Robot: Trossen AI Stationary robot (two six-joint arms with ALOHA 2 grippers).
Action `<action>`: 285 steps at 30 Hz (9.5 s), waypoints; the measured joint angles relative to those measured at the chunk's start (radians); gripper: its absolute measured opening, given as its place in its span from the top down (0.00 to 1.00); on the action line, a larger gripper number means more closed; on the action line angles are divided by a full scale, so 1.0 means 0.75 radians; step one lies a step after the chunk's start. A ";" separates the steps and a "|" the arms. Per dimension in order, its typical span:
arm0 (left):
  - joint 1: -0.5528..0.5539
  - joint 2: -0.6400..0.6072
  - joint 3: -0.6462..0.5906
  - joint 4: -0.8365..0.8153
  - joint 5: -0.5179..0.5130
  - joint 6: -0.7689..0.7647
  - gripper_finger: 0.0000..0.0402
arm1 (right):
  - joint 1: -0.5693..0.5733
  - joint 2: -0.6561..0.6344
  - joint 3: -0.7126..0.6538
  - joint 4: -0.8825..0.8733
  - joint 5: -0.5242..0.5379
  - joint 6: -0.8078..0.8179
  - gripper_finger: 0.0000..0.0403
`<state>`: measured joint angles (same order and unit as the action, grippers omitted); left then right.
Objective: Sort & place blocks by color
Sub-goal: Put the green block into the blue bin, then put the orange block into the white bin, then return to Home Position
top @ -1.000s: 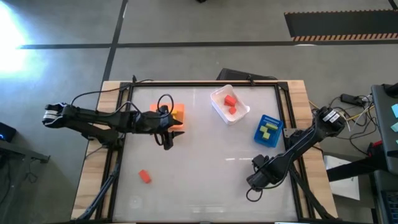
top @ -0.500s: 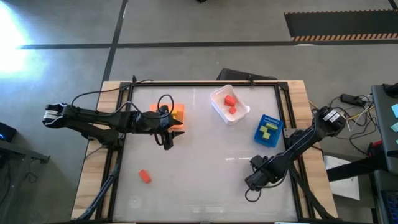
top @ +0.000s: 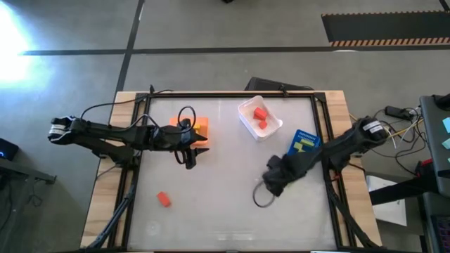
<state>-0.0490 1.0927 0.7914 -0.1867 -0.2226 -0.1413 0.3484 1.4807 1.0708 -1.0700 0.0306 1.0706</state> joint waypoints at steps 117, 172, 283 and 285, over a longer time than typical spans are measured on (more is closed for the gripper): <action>-0.862 0.609 0.076 -0.921 0.314 -0.032 0.71 | -0.405 -0.401 -0.094 0.310 0.348 -0.970 0.56; -0.339 0.218 -0.241 0.949 -0.304 0.546 0.71 | -0.239 0.211 -0.223 2.673 0.089 -1.860 0.51; -0.335 -1.426 -0.917 0.127 -0.351 0.266 1.00 | -0.512 -1.665 -1.363 1.877 0.097 -1.934 0.88; -0.335 -1.428 -0.917 0.127 -0.378 0.268 1.00 | -0.512 -1.704 -1.410 1.918 0.096 -1.987 0.88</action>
<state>-0.3004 0.0219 0.1034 -0.0917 -0.5062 0.0595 -0.0353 0.2025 0.0132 0.3682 0.1026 -0.4197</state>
